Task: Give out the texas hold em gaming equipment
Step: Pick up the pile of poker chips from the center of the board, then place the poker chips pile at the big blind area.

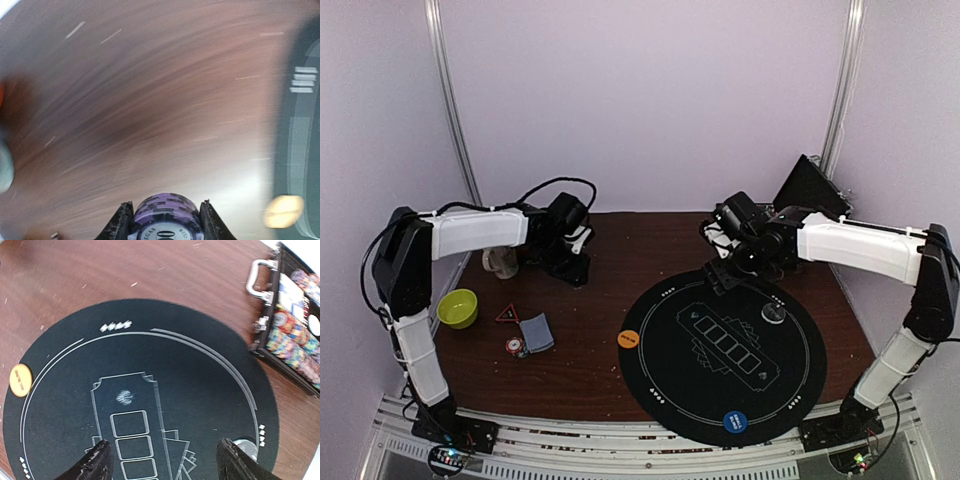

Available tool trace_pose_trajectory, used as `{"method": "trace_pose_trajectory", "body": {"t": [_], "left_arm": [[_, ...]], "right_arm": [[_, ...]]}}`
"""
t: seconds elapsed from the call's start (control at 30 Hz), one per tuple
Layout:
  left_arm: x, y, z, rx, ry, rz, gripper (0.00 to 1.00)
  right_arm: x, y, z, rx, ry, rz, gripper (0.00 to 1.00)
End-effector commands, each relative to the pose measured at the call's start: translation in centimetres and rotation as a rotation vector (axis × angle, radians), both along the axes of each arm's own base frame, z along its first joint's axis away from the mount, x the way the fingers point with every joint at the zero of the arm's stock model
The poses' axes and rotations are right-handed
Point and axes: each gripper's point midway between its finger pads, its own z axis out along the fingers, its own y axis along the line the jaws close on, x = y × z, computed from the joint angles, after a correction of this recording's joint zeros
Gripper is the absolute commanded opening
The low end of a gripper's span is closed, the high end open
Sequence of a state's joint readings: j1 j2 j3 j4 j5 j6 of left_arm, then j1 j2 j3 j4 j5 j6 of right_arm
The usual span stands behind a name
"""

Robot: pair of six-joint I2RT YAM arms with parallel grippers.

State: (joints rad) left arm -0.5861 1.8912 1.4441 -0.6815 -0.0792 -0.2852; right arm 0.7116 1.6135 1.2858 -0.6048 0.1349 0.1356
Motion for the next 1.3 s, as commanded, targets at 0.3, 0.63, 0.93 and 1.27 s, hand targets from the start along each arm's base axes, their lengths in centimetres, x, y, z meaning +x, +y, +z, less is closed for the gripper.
{"method": "trace_pose_trajectory", "body": {"t": [0.3,0.63,0.93,1.27], "left_arm": [[-3.9,-14.8,-2.8,-0.068,0.02,-0.315,0.0],[-3.9,-15.2,-5.2,-0.02,0.028,-0.303,0.4],[-3.0,-14.6,4.3,-0.099,-0.09,-0.278,0.98],[-8.6,2.5,6.9,0.029,0.065,0.149,0.98]], "right_arm": [[0.3,-7.0,3.6,0.089,-0.071,-0.183,0.74],[0.2,-6.8,3.2,0.097,-0.056,-0.173,0.74],[-0.1,-6.3,3.0,0.116,-0.043,-0.151,0.74],[-0.1,-5.7,2.4,0.126,-0.028,-0.117,0.74]]}}
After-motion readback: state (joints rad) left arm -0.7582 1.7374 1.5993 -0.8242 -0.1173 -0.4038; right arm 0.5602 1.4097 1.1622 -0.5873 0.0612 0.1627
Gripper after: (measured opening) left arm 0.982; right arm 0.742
